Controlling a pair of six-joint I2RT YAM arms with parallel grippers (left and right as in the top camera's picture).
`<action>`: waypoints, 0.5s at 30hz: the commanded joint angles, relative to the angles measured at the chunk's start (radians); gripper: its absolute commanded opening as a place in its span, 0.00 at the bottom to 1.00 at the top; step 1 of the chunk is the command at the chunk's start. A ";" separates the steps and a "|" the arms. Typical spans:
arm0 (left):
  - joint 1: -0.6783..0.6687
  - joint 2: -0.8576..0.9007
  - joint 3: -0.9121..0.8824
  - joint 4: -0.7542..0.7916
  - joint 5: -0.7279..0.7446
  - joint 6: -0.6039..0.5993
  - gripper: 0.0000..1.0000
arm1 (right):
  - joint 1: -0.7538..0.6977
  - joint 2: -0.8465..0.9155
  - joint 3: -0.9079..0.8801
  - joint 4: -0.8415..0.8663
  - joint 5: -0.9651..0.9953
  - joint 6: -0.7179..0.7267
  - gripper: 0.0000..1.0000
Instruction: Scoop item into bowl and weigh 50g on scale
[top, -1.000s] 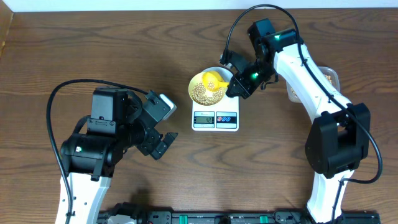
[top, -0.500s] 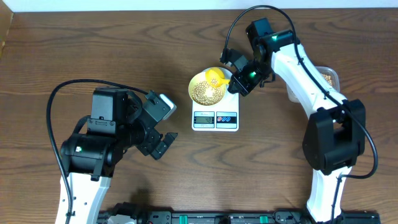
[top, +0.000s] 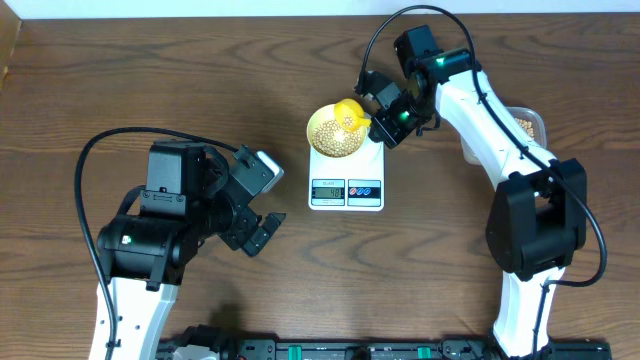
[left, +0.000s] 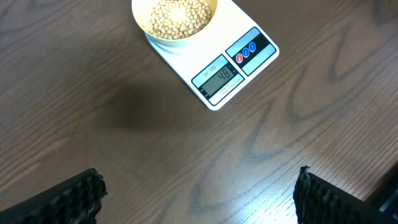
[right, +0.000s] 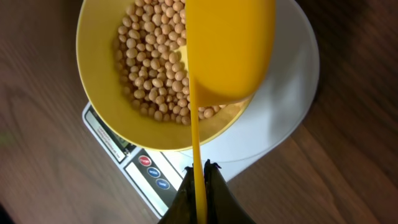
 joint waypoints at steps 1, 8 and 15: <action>0.005 0.000 0.019 -0.002 -0.002 0.017 0.99 | -0.011 0.009 0.020 -0.002 0.016 0.019 0.01; 0.005 0.000 0.019 -0.002 -0.002 0.017 0.99 | -0.033 -0.019 0.020 -0.021 0.003 0.019 0.01; 0.005 0.000 0.019 -0.002 -0.002 0.017 0.99 | -0.029 -0.035 0.020 -0.047 -0.055 0.019 0.01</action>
